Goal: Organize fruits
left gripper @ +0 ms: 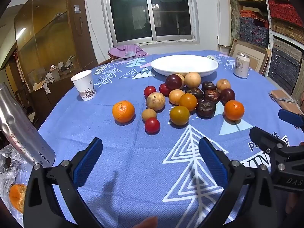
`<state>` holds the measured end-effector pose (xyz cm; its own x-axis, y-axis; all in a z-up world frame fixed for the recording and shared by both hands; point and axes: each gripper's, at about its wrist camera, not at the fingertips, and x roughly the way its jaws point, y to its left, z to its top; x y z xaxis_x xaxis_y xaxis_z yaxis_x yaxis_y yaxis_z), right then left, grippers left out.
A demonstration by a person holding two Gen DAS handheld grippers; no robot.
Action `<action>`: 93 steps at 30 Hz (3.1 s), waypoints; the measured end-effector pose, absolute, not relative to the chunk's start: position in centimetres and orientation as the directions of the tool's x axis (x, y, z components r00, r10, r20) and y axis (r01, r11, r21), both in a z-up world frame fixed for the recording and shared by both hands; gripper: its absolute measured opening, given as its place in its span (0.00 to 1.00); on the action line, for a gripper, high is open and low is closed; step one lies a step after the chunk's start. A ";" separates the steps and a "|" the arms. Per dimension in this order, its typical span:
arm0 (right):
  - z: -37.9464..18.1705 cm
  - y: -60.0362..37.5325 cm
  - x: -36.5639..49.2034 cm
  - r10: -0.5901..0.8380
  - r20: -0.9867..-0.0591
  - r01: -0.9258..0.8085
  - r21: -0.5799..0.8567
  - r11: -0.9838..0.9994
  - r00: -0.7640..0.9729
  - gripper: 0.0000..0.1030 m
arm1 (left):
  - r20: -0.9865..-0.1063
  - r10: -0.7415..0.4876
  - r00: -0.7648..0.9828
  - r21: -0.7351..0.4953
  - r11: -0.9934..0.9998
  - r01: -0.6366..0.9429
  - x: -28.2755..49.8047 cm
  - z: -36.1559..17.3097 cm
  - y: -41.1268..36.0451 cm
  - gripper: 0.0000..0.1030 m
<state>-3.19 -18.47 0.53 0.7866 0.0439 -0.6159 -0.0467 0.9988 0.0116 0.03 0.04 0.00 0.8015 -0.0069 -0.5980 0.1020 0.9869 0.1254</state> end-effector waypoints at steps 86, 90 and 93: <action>0.7 -18.5 -3.3 0.053 -0.610 -0.047 0.026 0.999 0.791 0.97 | -0.593 -0.003 0.805 0.133 0.986 0.102 -0.1 0.1 -0.4 0.96; 0.6 -18.5 -3.3 0.053 -0.610 -0.047 0.026 0.999 0.791 0.97 | -0.594 -0.004 0.805 0.133 0.986 0.103 -0.1 0.1 -0.4 0.96; 0.7 -18.6 -3.5 0.053 -0.610 -0.047 0.027 0.999 0.790 0.97 | -0.593 -0.006 0.805 0.133 0.985 0.105 -0.2 -0.3 -0.1 0.96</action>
<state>-3.48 -18.58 0.74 0.7905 0.0534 -0.6102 -0.0470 0.9985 0.0265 -0.24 -0.13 -0.29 0.8053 -0.0059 -0.5929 0.1054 0.9854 0.1334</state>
